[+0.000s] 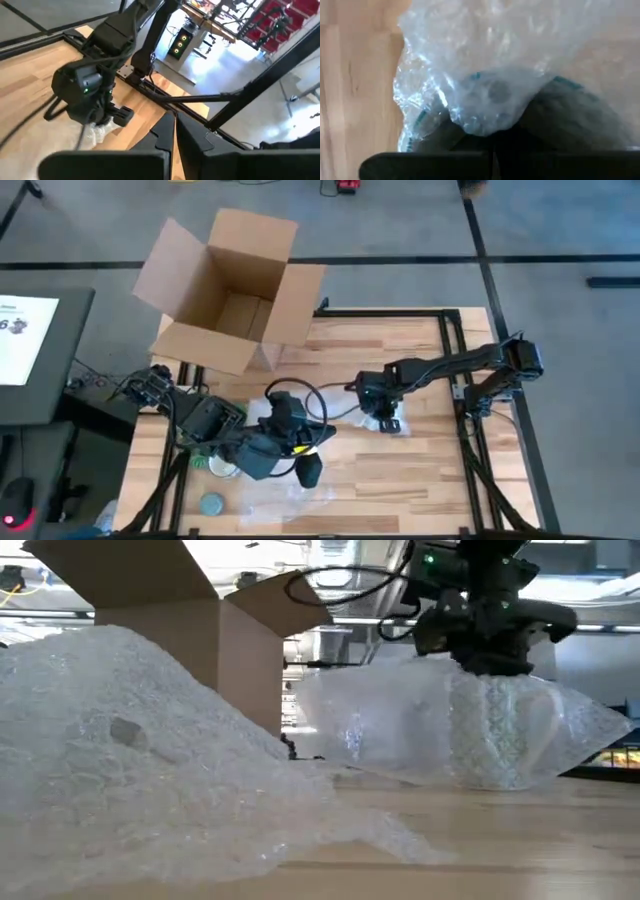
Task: Wrap mug
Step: Wrap the green mug with bubble wrap
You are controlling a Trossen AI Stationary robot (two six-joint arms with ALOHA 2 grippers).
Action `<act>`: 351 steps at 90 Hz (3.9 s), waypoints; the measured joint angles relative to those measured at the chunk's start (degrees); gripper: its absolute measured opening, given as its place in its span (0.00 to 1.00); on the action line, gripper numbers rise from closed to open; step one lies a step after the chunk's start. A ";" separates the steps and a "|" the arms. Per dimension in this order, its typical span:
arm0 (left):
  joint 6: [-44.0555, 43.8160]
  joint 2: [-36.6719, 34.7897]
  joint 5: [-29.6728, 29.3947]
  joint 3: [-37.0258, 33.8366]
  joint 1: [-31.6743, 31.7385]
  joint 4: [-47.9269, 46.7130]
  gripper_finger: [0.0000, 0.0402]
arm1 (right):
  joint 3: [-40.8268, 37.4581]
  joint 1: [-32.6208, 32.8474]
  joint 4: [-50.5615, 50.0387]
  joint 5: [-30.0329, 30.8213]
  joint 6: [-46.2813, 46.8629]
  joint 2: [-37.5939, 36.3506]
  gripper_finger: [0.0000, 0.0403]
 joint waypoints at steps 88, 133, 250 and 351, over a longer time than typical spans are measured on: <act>1.74 0.25 1.52 0.01 0.65 3.50 0.00 | 27.64 5.36 -9.99 -8.10 19.74 2.89 0.00; 6.95 0.23 5.24 0.02 0.70 2.95 0.00 | 21.09 0.50 -29.48 7.43 25.79 9.54 0.00; 5.99 0.23 6.29 0.02 -0.32 3.27 0.00 | 13.17 2.75 -15.23 7.91 40.11 5.77 0.00; 5.92 0.23 6.20 0.02 -0.61 3.35 0.00 | 20.58 0.40 -23.15 15.28 41.74 1.42 0.00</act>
